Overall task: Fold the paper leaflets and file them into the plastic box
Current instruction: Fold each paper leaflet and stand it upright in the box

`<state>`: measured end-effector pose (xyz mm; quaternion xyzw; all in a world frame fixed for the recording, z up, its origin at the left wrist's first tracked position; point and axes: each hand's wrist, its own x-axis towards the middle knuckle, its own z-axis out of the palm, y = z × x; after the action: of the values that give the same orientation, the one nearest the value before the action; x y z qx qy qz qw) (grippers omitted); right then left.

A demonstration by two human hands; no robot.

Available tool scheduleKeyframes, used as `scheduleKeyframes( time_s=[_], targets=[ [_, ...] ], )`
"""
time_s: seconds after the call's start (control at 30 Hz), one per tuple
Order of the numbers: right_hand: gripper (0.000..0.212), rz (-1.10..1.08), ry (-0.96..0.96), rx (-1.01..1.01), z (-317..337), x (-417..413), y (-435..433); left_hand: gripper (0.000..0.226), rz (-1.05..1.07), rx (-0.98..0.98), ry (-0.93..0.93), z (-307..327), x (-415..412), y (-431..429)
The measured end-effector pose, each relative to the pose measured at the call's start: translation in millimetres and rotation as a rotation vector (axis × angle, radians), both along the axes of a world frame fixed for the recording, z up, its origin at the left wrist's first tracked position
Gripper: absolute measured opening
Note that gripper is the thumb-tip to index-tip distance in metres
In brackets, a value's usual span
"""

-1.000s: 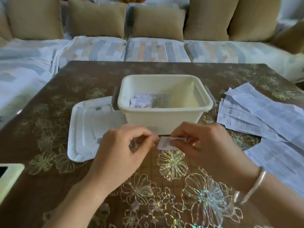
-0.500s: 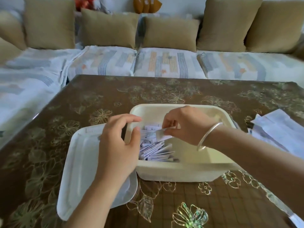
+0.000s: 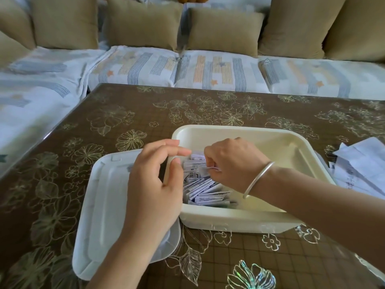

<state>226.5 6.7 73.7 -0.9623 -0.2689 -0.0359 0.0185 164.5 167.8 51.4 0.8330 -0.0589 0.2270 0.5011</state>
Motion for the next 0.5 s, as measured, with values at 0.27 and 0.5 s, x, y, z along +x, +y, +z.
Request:
scheduleKeyframes(
  time_s=[0.27, 0.5],
  targets=[
    [0.021, -0.014, 0.031, -0.095, -1.4, 2.3, 5.2, 0.024, -0.002, 0.031, -0.017, 1.8, 0.1, 0.6],
    [0.019, 0.012, 0.053, -0.053, -3.1, 6.7, 6.8, 0.024, 0.024, 0.139, -0.054, 5.8, 0.1, 3.1]
  ],
)
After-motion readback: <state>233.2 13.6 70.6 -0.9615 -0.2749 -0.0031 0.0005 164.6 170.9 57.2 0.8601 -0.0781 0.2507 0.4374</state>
